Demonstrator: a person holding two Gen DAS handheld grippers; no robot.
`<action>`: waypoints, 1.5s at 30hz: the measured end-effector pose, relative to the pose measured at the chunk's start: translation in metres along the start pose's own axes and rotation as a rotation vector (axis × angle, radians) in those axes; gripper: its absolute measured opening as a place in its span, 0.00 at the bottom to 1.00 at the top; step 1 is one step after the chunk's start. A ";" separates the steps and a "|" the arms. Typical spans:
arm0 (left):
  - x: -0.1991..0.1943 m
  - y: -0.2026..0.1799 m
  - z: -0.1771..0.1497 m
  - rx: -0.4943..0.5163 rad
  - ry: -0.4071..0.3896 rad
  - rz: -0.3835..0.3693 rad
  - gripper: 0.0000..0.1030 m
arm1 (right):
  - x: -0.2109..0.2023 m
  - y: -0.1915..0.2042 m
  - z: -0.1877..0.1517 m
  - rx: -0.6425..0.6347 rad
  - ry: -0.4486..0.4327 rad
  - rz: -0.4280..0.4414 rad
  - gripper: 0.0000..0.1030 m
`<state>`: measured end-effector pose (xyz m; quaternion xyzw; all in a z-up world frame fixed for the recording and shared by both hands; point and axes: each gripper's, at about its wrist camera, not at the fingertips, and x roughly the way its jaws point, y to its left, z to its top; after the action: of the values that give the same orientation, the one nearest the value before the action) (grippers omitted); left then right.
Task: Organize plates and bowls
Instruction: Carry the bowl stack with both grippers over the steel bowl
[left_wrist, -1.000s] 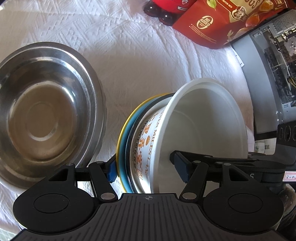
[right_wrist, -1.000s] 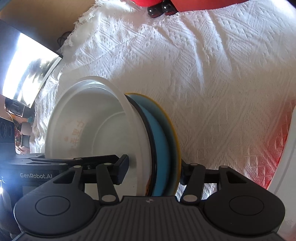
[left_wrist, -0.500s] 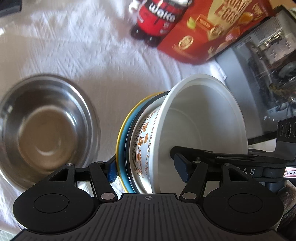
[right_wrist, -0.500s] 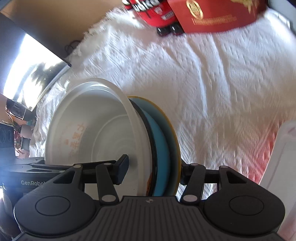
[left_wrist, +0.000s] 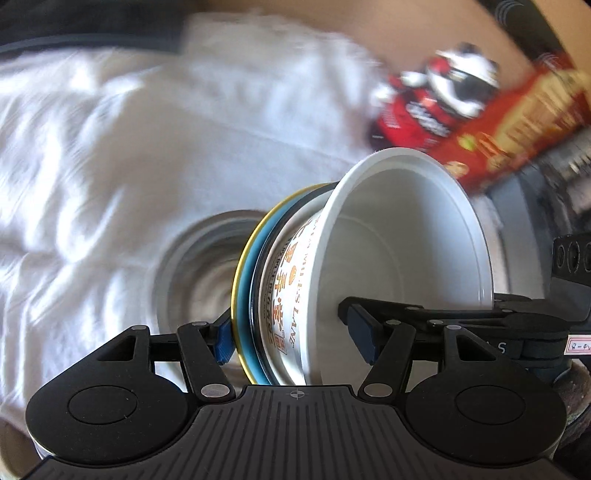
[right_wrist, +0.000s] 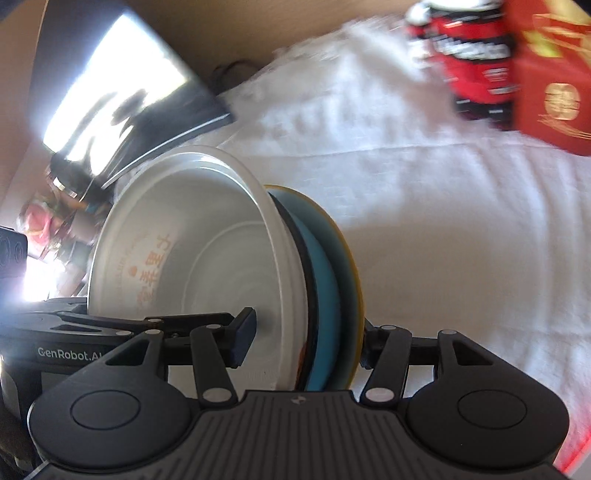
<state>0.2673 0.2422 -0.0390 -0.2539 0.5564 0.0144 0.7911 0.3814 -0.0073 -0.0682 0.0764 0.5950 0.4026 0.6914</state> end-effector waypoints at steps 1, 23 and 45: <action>0.003 0.009 0.002 -0.017 0.012 0.007 0.64 | 0.012 0.003 0.004 0.001 0.019 0.008 0.54; 0.041 0.079 -0.002 -0.108 0.067 -0.065 0.47 | 0.076 0.025 0.007 0.019 0.161 -0.098 0.56; 0.033 0.090 -0.016 -0.155 0.034 -0.082 0.34 | 0.075 0.058 0.010 0.028 0.089 -0.261 0.74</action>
<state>0.2388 0.3056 -0.1073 -0.3371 0.5562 0.0208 0.7593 0.3611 0.0836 -0.0880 -0.0098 0.6356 0.3037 0.7097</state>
